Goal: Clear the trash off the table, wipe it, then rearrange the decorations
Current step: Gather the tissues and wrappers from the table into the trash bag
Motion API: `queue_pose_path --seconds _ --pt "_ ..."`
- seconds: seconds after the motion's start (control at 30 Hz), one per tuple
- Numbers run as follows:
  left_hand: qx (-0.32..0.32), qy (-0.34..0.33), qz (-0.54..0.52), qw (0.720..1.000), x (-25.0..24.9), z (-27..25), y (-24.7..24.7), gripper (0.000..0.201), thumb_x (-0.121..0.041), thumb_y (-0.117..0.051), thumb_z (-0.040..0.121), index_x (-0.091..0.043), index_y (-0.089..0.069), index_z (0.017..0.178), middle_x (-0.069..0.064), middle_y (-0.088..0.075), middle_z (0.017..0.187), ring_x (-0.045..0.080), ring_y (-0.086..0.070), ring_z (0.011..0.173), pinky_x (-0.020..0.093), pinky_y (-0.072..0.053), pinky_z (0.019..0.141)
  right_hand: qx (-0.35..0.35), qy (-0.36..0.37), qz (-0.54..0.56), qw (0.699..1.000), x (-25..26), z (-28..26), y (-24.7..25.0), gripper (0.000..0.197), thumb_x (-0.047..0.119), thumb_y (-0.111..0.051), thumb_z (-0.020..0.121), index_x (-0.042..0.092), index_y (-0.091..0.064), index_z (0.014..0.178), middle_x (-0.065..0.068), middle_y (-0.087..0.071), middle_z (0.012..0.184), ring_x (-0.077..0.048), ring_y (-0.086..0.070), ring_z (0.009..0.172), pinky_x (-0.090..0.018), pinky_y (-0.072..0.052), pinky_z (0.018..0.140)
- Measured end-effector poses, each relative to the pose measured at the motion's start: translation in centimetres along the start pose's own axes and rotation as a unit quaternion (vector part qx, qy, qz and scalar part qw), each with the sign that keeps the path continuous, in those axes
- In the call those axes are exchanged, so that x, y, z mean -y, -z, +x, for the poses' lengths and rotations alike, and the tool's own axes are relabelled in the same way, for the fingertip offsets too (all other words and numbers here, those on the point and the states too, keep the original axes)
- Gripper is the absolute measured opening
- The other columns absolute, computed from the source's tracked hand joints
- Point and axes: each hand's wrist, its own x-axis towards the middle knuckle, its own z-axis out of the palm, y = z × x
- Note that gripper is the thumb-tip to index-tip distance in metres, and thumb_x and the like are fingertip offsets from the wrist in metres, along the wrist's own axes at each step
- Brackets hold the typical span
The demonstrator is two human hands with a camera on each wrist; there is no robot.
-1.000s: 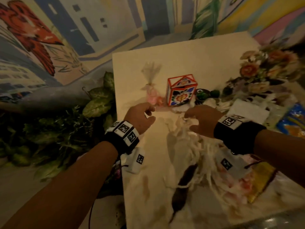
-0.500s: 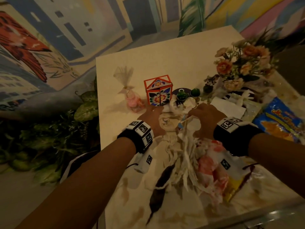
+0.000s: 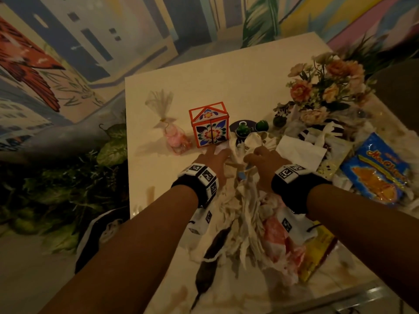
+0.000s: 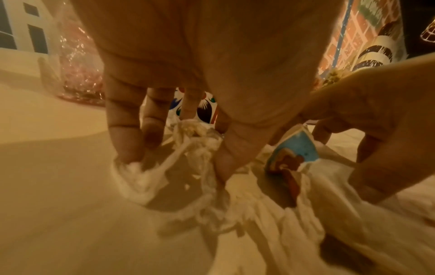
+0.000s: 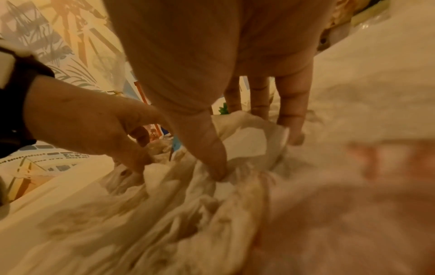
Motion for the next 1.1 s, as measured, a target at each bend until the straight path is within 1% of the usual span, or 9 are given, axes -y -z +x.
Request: queue_pose_path --seconds 0.1,0.17,0.37,0.53,0.6,0.67,0.87,1.0,1.1 --pt "-0.025 0.003 -0.014 1.000 -0.5 -0.1 -0.3 0.047 -0.020 -0.062 0.080 -0.030 -0.042 0.121 0.009 -0.033 0.127 0.033 -0.053 0.089 0.036 -0.046 0.073 -0.025 0.010 0.032 0.999 0.1 0.2 -0.4 0.042 0.015 -0.068 0.079 0.024 -0.050 0.116 -0.007 -0.039 0.126 -0.034 -0.052 0.104 -0.035 -0.046 0.083" --pt "-0.042 0.003 -0.016 0.999 -0.7 -0.3 -0.4 0.031 -0.015 -0.057 0.084 -0.022 -0.046 0.112 0.011 -0.035 0.123 0.031 -0.048 0.080 0.034 -0.042 0.069 -0.032 0.011 0.051 0.998 0.0 0.4 -0.5 0.033 0.011 -0.066 0.078 0.020 -0.053 0.108 -0.009 -0.039 0.122 -0.034 -0.052 0.099 -0.037 -0.047 0.083" --pt "-0.041 0.043 -0.041 0.997 -0.8 -0.9 0.0 0.033 -0.006 -0.057 0.083 -0.008 -0.051 0.116 0.014 -0.033 0.135 0.033 -0.052 0.103 0.032 -0.045 0.080 -0.061 0.007 0.110 0.992 -0.2 0.8 -0.1 0.014 0.004 -0.064 0.079 0.015 -0.058 0.086 -0.010 -0.042 0.113 -0.030 -0.051 0.088 -0.026 -0.036 0.072" --pt "-0.073 0.050 -0.120 0.989 -0.8 -1.7 0.4 0.028 -0.010 -0.065 0.079 -0.003 -0.057 0.105 0.013 -0.041 0.122 0.032 -0.049 0.102 0.036 -0.041 0.084 -0.097 0.012 0.137 0.986 0.1 1.0 1.6 0.021 -0.002 -0.061 0.077 0.018 -0.054 0.076 -0.006 -0.050 0.093 -0.027 -0.053 0.089 -0.024 -0.033 0.069" --pt "-0.098 0.054 -0.128 0.985 -0.7 -1.7 0.7 0.020 -0.013 -0.067 0.077 -0.009 -0.056 0.093 0.009 -0.045 0.106 0.027 -0.048 0.092 0.030 -0.040 0.072 -0.116 0.018 0.139 0.983 0.2 0.9 2.2 0.018 -0.001 -0.058 0.079 0.017 -0.055 0.077 -0.005 -0.054 0.088 -0.022 -0.050 0.081 -0.024 -0.032 0.067" --pt "-0.122 0.062 -0.135 0.981 -0.5 -1.7 0.9 0.015 -0.008 -0.063 0.075 -0.012 -0.049 0.080 0.008 -0.049 0.091 0.027 -0.049 0.082 0.026 -0.031 0.057 -0.131 0.022 0.148 0.980 0.3 0.7 2.7 0.018 -0.002 -0.056 0.079 0.016 -0.055 0.078 -0.004 -0.056 0.086 -0.021 -0.048 0.077 -0.025 -0.033 0.066" --pt "-0.192 0.074 -0.219 0.954 -0.3 -2.5 2.0 0.012 -0.006 -0.059 0.073 -0.013 -0.050 0.073 0.002 -0.052 0.072 0.018 -0.047 0.067 0.024 -0.036 0.054 -0.154 0.054 0.149 0.975 0.1 0.4 4.4 0.027 -0.009 -0.051 0.075 0.018 -0.046 0.073 0.005 -0.043 0.069 -0.019 -0.041 0.067 -0.023 -0.026 0.050" --pt "-0.228 0.048 -0.262 0.937 -0.3 -3.5 3.8 0.012 -0.005 -0.060 0.073 -0.010 -0.050 0.073 -0.001 -0.043 0.065 0.010 -0.037 0.058 0.022 -0.033 0.054 -0.201 0.089 0.131 0.967 -0.4 0.2 6.5 0.025 -0.005 -0.059 0.072 0.016 -0.045 0.072 -0.002 -0.047 0.076 -0.024 -0.043 0.072 -0.027 -0.029 0.060" --pt "-0.240 0.032 -0.279 0.929 -0.4 -3.9 4.7 0.017 -0.003 -0.059 0.073 -0.012 -0.045 0.069 -0.002 -0.040 0.061 0.009 -0.034 0.056 0.022 -0.030 0.051 -0.231 0.103 0.108 0.962 -1.0 0.5 7.7 0.041 -0.004 -0.060 0.069 0.028 -0.034 0.062 0.009 -0.038 0.068 -0.023 -0.040 0.068 -0.028 -0.027 0.060"
